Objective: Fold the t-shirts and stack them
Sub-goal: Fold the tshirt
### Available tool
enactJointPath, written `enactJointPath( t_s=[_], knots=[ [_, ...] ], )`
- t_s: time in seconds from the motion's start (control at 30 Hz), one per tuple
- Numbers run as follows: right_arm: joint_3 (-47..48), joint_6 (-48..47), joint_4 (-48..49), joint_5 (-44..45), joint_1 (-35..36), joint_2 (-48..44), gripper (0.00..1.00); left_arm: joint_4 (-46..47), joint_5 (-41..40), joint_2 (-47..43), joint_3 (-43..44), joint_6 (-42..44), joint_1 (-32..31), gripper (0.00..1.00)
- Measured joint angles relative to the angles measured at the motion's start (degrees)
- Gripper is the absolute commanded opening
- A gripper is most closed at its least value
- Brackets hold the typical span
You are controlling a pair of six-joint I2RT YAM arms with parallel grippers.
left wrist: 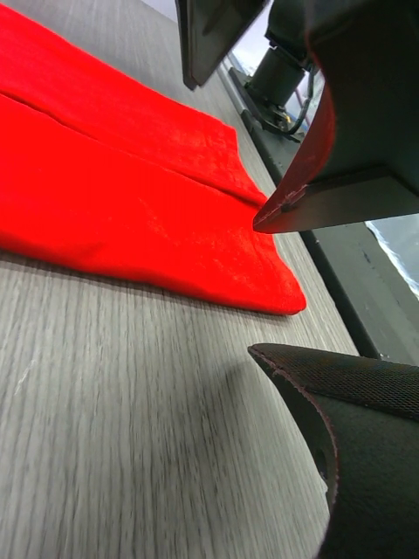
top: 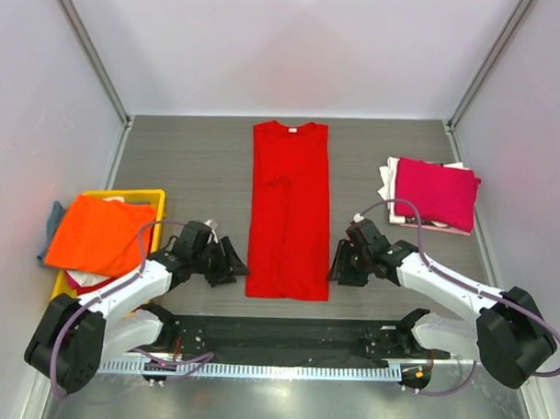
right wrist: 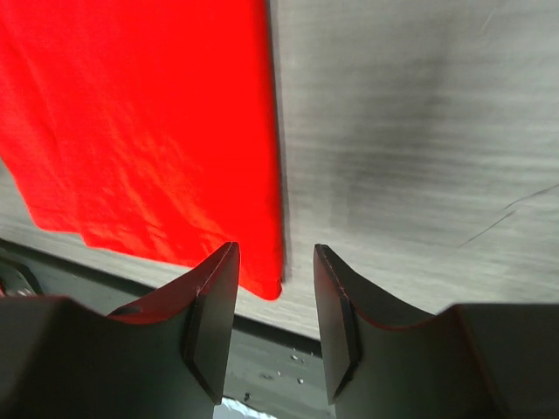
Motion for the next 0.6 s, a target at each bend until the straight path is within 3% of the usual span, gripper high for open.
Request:
enactJointPath(
  t_s=[0.4, 0.6],
  knots=[
    [-1.9, 2.0, 1.9, -2.0, 4.3, 3.8, 0.42, 3.2, 4.6, 5.6, -0.6, -1.1, -0.9, 0.47],
    [-1.9, 2.4, 3.1, -3.1, 5.8, 4.8, 0.23, 4.2, 5.4, 6.5, -1.0, -1.2, -1.3, 0.38]
  ],
)
